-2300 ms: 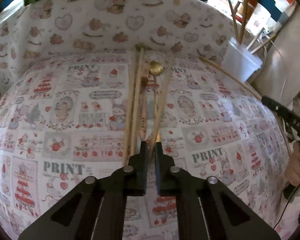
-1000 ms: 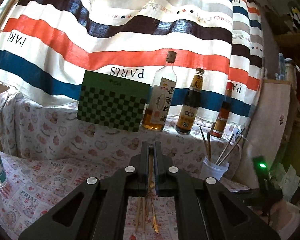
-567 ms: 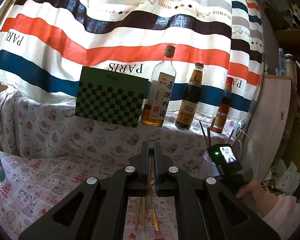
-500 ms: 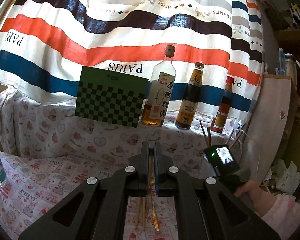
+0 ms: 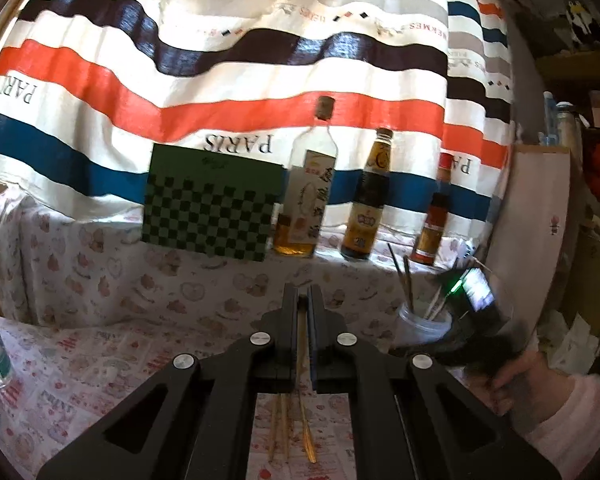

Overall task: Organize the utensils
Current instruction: 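Lift the chopsticks and carry both tools over the clear cup, then lower the chopsticks into the cup and open both tools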

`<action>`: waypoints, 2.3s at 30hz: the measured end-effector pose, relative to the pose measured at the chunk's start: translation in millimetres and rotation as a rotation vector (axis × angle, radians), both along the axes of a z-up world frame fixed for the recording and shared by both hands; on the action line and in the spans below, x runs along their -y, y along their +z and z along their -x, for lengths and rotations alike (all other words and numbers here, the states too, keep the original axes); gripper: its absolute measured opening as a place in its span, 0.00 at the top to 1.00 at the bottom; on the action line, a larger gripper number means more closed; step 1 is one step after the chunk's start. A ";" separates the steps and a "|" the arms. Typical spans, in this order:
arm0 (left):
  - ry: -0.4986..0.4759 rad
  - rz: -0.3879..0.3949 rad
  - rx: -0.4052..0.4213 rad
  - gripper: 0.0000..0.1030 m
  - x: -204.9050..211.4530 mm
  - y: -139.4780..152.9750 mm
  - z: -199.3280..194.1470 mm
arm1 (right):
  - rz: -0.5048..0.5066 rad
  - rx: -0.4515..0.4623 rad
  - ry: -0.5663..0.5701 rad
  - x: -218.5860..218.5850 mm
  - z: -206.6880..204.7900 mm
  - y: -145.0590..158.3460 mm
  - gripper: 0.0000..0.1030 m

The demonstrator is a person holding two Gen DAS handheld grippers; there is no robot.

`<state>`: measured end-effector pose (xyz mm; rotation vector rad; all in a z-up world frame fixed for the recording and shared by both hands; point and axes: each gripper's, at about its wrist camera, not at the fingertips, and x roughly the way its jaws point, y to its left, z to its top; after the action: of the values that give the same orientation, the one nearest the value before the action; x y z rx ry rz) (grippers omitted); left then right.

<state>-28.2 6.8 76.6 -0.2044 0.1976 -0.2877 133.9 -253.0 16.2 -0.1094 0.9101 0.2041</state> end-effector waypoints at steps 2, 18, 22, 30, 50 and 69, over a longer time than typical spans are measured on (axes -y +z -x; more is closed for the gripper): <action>-0.001 0.019 -0.018 0.97 -1.2 2.0 -0.5 | -0.022 0.062 0.008 5.6 15.2 29.5 0.92; 0.008 -0.072 0.004 0.97 41.0 60.1 -13.5 | -0.069 0.362 -0.029 58.3 87.0 164.0 0.92; -0.016 -0.085 0.007 0.97 60.3 77.7 -23.1 | -0.076 0.380 -0.027 61.4 87.8 179.5 0.92; -0.125 -0.143 -0.011 0.97 109.2 112.2 -54.1 | -0.128 0.447 -0.034 77.5 84.8 207.9 0.92; -0.146 -0.084 0.146 0.97 212.8 171.4 -100.6 | -0.197 0.525 -0.067 118.9 59.7 213.1 0.92; -0.248 -0.054 0.042 0.96 220.0 95.8 -157.2 | -0.300 0.421 -0.124 147.1 23.8 145.1 0.92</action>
<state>129.0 -213.2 172.4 -0.1198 0.1891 -0.5324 110.2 -400.1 161.3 0.1779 0.4578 0.1908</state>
